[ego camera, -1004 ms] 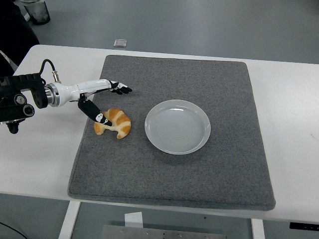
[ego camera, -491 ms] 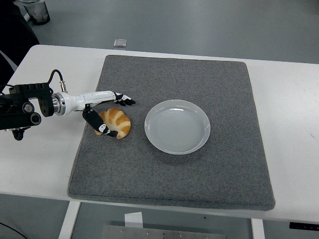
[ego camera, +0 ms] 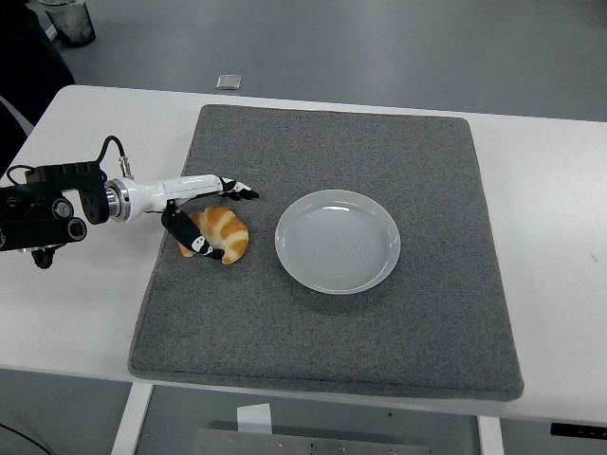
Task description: Place the bread on the plate
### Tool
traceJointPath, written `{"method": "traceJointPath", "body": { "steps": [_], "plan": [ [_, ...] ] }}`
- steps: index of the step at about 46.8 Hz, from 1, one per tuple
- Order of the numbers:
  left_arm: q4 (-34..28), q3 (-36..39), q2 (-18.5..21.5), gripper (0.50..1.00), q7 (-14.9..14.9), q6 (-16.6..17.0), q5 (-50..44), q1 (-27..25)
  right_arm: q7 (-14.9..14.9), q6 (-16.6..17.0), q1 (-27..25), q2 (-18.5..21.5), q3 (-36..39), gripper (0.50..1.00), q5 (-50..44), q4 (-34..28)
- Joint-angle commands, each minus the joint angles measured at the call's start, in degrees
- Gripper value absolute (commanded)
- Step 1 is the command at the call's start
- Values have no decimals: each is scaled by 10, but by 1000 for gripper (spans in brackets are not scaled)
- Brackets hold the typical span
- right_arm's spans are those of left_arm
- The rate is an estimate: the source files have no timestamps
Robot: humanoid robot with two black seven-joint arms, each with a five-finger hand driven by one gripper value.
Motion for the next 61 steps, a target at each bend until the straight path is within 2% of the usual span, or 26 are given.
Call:
{"method": "traceJointPath", "body": {
  "steps": [1, 13, 32, 41, 50, 61],
  "plan": [
    [0, 1, 0, 984, 0, 1, 6, 1, 0, 0, 0, 0, -1, 952, 0, 0],
    [1, 6, -2, 973, 0, 3, 19, 4, 1, 0, 0, 0, 0, 954, 0, 0],
    [0, 7, -5, 855, -3, 4, 32, 4, 0, 0, 0, 0, 0, 952, 0, 0],
    [0, 7, -5, 699, -5, 17, 33, 3, 1, 0, 0, 0, -1, 952, 0, 0],
    [2, 6, -5, 500, -7, 29, 49, 2, 1, 0, 0, 0, -1, 952, 0, 0],
    [4, 6, -5, 500, -8, 37, 49, 2, 1, 0, 0, 0, 0, 952, 0, 0]
  ]
}}
